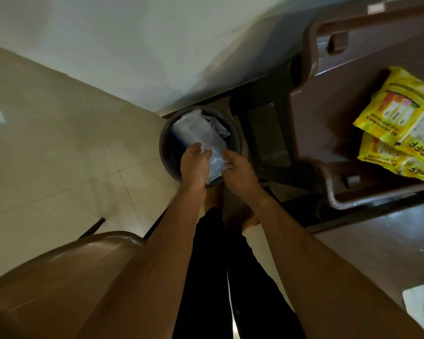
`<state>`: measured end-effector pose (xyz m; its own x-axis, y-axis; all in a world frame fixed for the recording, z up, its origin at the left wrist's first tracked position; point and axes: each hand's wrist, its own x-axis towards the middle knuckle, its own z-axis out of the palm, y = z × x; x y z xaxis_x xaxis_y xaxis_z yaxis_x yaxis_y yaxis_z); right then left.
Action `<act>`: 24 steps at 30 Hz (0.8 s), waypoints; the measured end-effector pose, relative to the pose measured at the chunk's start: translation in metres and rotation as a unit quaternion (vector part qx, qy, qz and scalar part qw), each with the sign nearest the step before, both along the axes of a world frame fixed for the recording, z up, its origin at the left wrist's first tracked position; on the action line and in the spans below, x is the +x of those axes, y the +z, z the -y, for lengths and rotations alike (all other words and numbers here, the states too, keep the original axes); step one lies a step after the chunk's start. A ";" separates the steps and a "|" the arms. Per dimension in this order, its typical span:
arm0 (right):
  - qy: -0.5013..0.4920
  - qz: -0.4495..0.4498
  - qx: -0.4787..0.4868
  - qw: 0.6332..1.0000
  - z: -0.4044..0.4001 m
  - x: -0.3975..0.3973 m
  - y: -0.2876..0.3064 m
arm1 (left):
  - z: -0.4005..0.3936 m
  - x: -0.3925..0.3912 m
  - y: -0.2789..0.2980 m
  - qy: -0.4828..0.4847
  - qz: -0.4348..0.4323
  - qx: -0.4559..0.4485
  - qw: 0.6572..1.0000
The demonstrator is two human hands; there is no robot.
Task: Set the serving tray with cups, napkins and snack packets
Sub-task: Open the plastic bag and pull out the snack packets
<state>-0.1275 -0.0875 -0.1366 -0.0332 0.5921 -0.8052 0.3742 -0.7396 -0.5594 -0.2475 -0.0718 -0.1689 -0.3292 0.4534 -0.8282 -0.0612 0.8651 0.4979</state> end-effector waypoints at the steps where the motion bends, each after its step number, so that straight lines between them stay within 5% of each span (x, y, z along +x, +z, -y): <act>1: 0.004 0.001 0.001 1.000 -0.001 0.000 0.002 | -0.001 0.002 0.005 -0.004 0.001 -0.002 1.000; 14: 0.017 0.029 0.172 0.984 -0.024 0.008 0.056 | -0.030 0.046 0.096 -0.047 0.016 0.090 0.995; 24: -0.129 0.004 0.351 0.927 -0.042 0.054 0.139 | -0.053 0.104 0.177 -0.064 0.039 0.234 0.969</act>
